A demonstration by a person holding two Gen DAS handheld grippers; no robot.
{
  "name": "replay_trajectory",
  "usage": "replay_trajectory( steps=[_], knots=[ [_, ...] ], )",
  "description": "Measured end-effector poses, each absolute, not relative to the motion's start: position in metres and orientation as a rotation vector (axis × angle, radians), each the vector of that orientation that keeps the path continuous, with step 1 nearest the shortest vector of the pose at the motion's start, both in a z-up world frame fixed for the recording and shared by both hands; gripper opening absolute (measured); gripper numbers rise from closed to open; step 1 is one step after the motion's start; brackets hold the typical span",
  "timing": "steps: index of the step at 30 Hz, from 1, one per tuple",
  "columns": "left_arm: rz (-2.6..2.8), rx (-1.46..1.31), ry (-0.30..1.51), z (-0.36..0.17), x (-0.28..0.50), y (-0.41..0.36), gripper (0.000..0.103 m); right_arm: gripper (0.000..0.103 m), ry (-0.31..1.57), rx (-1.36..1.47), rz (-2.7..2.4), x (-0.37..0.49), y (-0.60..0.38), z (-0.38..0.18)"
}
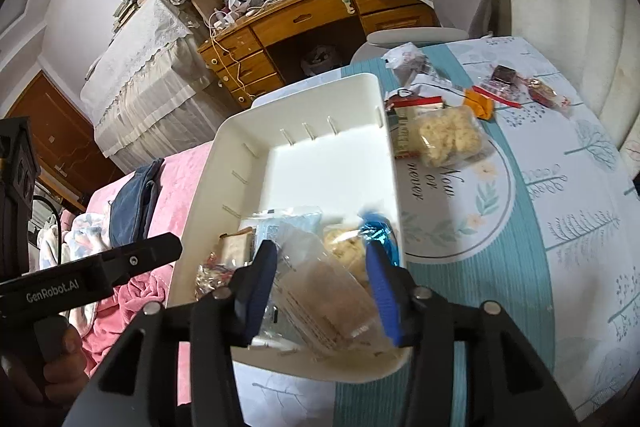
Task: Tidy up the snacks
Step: 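Carry both snacks into the white tray and open both tools, then withdraw both tools from the tray toward the remaining snacks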
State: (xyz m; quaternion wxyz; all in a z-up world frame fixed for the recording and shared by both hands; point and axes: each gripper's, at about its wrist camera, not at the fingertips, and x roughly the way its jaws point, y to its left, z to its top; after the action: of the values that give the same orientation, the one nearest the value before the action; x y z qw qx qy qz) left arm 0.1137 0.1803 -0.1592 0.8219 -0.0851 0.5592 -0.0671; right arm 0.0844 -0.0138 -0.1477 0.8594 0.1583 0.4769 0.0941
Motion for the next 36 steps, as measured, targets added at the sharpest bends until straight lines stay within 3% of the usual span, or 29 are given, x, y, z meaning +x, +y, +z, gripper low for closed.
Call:
replay_trajectory(
  steps=[3, 7, 24, 36],
  knots=[
    [-0.167, -0.177, 1.198, -0.158, 0.111, 0.171, 0.077, 0.049, 1.006, 0.325, 0.186, 0.078, -0.022, -0.145],
    [-0.235, -0.161, 1.207, -0.155, 0.109, 0.148, 0.077, 0.059, 1.010, 0.314, 0.147, 0.068, -0.041, -0.143],
    [-0.370, 0.043, 1.244, -0.147, 0.124, 0.019, 0.077, 0.060, 1.020, 0.301, 0.024, 0.055, -0.143, -0.142],
    [-0.373, 0.157, 1.264, -0.159, 0.166, -0.057, 0.077, 0.060, 0.967, 0.121, 0.064, 0.090, -0.207, -0.143]
  ],
)
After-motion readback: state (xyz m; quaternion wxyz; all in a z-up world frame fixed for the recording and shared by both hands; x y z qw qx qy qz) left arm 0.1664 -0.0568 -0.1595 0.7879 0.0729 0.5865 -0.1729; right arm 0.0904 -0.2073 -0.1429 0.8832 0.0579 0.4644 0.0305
